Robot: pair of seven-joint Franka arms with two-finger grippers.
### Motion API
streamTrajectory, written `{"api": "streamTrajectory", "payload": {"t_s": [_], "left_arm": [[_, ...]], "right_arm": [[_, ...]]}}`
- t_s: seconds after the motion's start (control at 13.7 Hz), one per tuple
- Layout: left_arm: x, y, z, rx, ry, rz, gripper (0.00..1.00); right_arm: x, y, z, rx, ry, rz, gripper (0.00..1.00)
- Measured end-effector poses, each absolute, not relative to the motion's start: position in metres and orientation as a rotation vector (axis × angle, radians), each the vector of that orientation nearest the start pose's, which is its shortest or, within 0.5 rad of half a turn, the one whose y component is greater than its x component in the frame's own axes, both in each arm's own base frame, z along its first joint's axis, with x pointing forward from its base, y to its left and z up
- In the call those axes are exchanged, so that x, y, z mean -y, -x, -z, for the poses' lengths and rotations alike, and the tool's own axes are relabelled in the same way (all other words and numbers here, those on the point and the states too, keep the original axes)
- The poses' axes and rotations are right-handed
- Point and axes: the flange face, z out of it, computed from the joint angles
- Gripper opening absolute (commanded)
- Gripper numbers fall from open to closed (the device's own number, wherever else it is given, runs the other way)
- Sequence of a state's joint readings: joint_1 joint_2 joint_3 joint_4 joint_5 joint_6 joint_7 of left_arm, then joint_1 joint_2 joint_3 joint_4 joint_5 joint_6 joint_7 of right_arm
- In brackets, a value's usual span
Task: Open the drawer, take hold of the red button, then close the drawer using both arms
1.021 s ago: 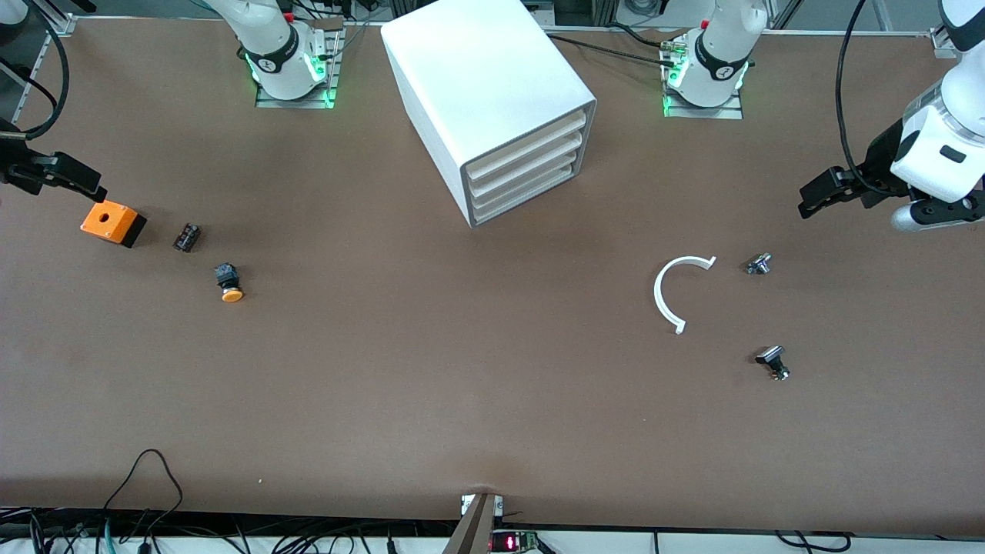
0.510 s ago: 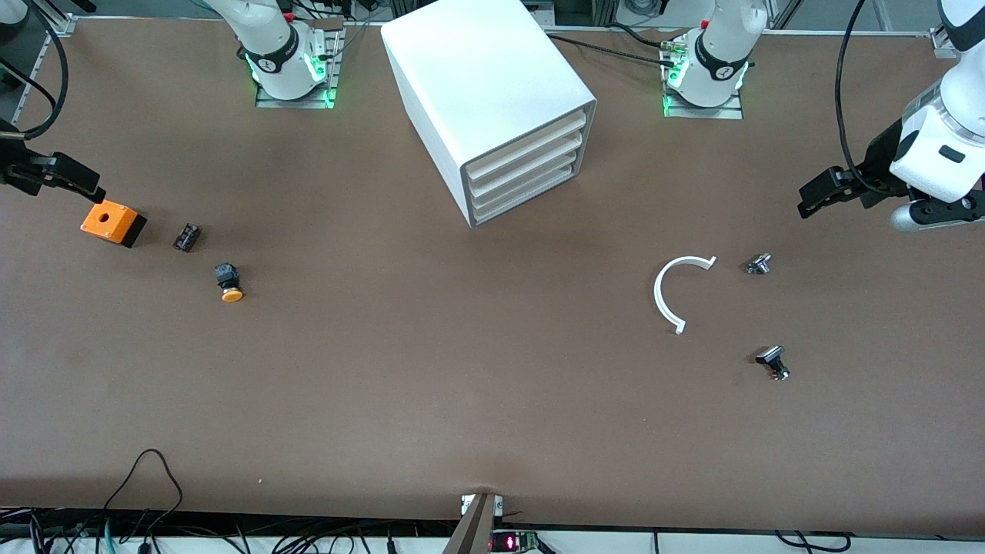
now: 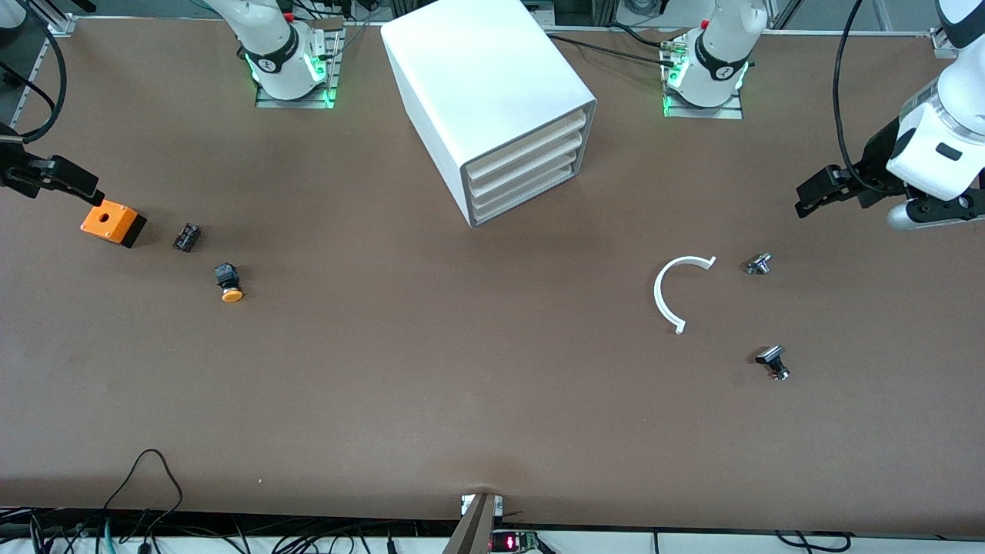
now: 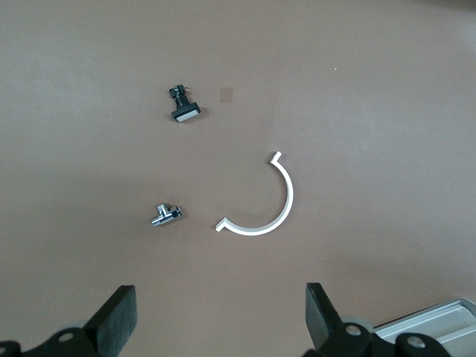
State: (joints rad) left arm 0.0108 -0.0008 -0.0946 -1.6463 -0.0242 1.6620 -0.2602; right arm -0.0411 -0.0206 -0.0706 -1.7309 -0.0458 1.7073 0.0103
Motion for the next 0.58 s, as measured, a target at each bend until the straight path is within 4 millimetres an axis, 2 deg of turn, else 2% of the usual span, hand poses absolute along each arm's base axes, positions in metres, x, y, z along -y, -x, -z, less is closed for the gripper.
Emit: {"api": "streamTrajectory", "payload": {"t_s": [0.36, 0.44, 0.58], "left_arm": [[0.063, -0.559, -0.593, 0.244, 3.156, -0.011, 1.0], [0.064, -0.56, -0.586, 0.239, 3.153, -0.047, 1.0], [0.074, -0.57, -0.549, 0.192, 3.143, -0.181, 1.0]], "right_arm": [[0.067, -0.556, -0.564, -0.184, 3.18, -0.026, 1.0], [0.067, -0.556, -0.564, -0.184, 3.181, -0.027, 1.0], [0.067, -0.557, -0.563, -0.183, 3.181, -0.03, 1.0]]}}
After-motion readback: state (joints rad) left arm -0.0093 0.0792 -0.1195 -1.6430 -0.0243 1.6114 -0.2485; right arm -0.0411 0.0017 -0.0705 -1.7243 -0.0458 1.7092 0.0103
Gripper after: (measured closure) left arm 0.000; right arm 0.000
